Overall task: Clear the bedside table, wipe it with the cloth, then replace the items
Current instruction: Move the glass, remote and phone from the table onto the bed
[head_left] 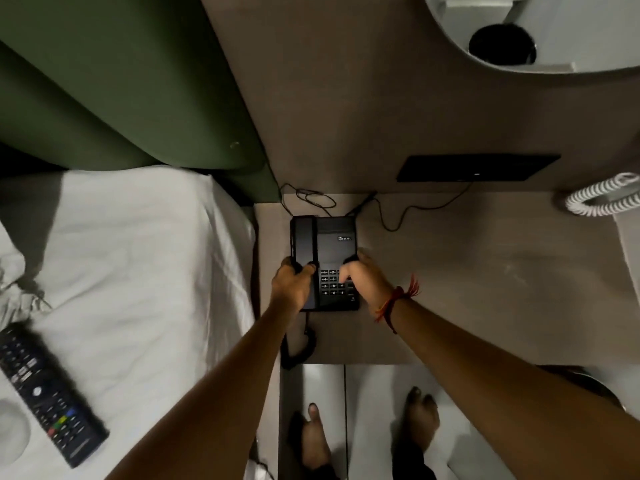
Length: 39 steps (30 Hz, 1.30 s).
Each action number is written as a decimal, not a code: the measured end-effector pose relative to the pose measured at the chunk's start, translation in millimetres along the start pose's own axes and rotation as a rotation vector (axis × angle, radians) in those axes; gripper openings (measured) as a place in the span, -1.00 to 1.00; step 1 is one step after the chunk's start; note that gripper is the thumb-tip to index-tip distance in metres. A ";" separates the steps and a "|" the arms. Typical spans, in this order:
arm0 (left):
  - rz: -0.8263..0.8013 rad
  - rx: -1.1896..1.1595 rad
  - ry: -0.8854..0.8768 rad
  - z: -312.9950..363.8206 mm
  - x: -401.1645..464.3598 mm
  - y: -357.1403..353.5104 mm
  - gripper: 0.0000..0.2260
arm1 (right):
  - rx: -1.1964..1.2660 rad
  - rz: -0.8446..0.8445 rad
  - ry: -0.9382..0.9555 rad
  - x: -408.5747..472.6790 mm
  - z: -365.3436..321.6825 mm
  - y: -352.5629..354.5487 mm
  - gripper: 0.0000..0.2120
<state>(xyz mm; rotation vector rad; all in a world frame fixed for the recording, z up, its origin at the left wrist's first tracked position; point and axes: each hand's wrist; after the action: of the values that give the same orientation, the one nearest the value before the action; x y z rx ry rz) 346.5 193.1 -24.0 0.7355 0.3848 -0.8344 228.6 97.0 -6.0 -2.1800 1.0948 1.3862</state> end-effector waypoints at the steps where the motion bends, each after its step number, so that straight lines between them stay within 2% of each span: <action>1: 0.013 -0.025 0.020 1.2 -0.4 -0.9 -0.80 | 0.021 0.013 0.019 -2.9 -1.7 -3.1 -0.91; 4: 0.043 -0.108 0.011 1.0 -4.7 -1.1 -0.87 | 0.090 0.031 -0.020 -15.7 -4.1 -10.2 -0.82; 10: 0.149 -0.097 -0.187 4.8 -36.9 24.2 -0.96 | 0.039 0.023 0.033 -41.8 -12.5 -21.5 -0.63; 12: 0.164 -0.080 -0.213 12.6 -47.8 35.2 -0.89 | 0.003 0.001 0.064 -49.1 -19.9 -23.8 -0.68; 15: 0.224 -0.041 -0.291 23.7 -65.4 63.2 -0.77 | -0.042 -0.005 0.116 -66.7 -30.1 -35.7 -0.43; 19: 0.327 0.025 -0.411 44.2 -84.6 91.0 -0.67 | -0.014 0.038 0.166 -91.5 -41.8 -47.6 -0.43; 23: 0.420 0.074 -0.460 57.4 -102.5 121.1 -0.69 | 0.046 0.068 0.209 -117.9 -61.2 -69.2 -0.47; 25: 0.468 0.067 -0.479 58.8 -107.0 143.3 -0.72 | 0.037 0.025 0.240 -130.7 -72.6 -86.2 -0.45; 30: 0.524 0.072 -0.485 49.2 -98.3 217.4 -0.77 | 0.111 -0.055 0.191 -152.1 -89.9 -151.1 -0.32; 33: 0.550 0.006 -0.401 33.6 -88.8 259.1 -0.79 | 0.070 -0.150 0.216 -164.9 -88.3 -191.8 -0.41; 35: 0.517 -0.047 -0.312 21.5 -83.1 278.5 -0.81 | 0.056 -0.168 0.263 -171.0 -81.9 -209.4 -0.43; 39: 0.415 -0.166 -0.228 1.8 -74.4 292.5 -0.78 | 0.027 -0.178 0.318 -164.1 -74.1 -219.6 -0.34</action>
<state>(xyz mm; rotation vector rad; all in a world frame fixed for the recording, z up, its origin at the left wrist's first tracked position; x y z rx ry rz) 528.4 362.6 147.0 0.5325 0.0881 -0.4798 401.9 262.6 146.3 -2.4672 0.9826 0.9669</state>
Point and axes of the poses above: each hand's wrist, its own x-axis towards the middle knuckle, its own y-axis out of the back of the hand, z = x × y, and after that the axes turned 11 degrees about -y, right-handed
